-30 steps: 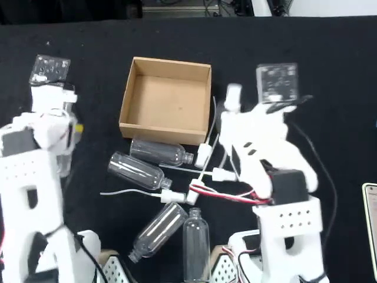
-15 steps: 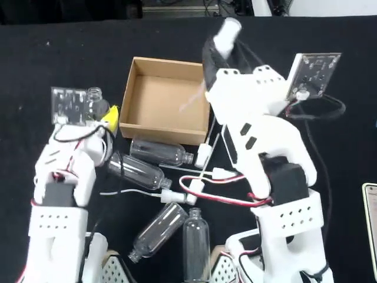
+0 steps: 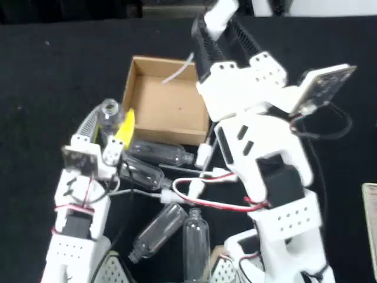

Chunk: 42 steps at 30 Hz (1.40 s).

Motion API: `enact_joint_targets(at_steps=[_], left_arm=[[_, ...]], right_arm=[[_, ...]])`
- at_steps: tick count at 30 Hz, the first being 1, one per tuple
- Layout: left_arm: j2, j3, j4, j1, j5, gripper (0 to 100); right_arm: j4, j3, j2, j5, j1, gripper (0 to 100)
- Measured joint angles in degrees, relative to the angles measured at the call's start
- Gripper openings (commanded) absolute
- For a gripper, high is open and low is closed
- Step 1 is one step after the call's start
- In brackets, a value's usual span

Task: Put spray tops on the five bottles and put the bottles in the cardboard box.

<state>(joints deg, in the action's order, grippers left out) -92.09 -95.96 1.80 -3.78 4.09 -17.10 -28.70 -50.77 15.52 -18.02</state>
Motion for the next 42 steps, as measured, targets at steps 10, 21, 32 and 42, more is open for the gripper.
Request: enact_joint_targets(at_steps=[10, 21, 32, 42], left_arm=[[-10.73, -0.35, -8.18, -1.05, 0.00, 6], [-11.08, -0.35, -9.23, -1.05, 0.00, 6], [-11.08, -0.35, -9.23, -1.05, 0.00, 6], [-11.08, -0.35, -9.23, -7.47, 0.00, 6]], right_arm=[[0.00, 0.00, 0.00, 0.44, -6.24, 1.1], [2.02, -2.73, 0.00, 0.44, -13.27, 1.1], [9.93, -9.67, -6.33, 0.44, -13.54, 1.1], [10.02, -10.46, -8.53, -6.51, -15.65, 1.1]])
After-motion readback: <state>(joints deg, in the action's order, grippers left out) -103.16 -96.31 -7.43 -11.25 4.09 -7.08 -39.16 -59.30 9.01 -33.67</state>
